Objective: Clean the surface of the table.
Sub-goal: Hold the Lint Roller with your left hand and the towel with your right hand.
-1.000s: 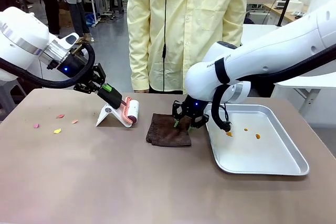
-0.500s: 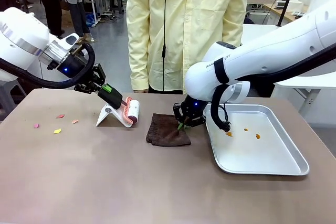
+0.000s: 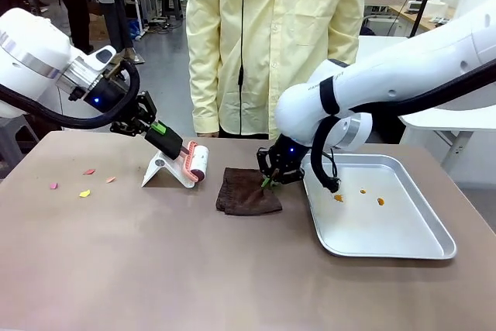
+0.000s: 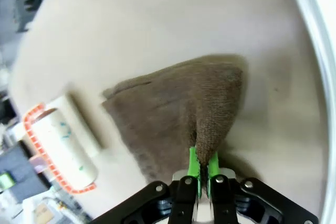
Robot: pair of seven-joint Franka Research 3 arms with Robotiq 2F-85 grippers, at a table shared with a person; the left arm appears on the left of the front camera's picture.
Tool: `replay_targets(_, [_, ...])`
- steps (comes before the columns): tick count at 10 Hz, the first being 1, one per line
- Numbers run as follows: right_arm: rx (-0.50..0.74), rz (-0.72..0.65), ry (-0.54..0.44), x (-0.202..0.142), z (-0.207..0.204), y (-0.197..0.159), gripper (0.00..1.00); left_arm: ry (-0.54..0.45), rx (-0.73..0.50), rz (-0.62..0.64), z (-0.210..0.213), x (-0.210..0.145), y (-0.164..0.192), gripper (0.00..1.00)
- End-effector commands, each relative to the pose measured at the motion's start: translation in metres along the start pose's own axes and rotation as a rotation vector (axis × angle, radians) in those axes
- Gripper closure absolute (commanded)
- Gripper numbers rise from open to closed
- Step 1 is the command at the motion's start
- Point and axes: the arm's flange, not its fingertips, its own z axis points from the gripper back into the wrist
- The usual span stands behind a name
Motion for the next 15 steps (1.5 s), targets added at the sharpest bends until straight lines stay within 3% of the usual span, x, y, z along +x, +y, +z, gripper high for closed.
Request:
replay_targets(1, [0.271,0.051,0.104,-0.012,0.04,-0.038,1.0,-0.002,-0.13,-0.069,0.022,-0.032,-0.018,1.0])
replay_targets(4, [0.589,0.109,0.231,-0.039,0.088,-0.083,1.0,-0.028,-0.22,-0.054,0.055,-0.065,-0.028,1.0])
replay_targets(5, [0.646,0.11,0.2,-0.056,0.102,-0.098,1.0,0.058,-0.261,-0.076,0.073,-0.081,-0.023,1.0])
replay_targets(7, [0.69,0.174,0.202,-0.096,0.126,-0.131,1.0,-0.052,-0.303,-0.042,0.112,-0.111,-0.004,1.0])
replay_targets(9, [0.793,0.15,0.121,-0.131,0.154,-0.186,1.0,-0.119,-0.374,-0.015,0.155,-0.149,0.036,1.0])
replay_targets(11, [0.943,0.033,0.018,-0.148,0.182,-0.25,1.0,-0.051,-0.458,-0.062,0.186,-0.186,0.09,1.0])
replay_targets(15, [1.017,-0.083,-0.088,-0.128,0.239,-0.378,1.0,-0.186,-0.694,0.0,0.235,-0.246,0.197,1.0])
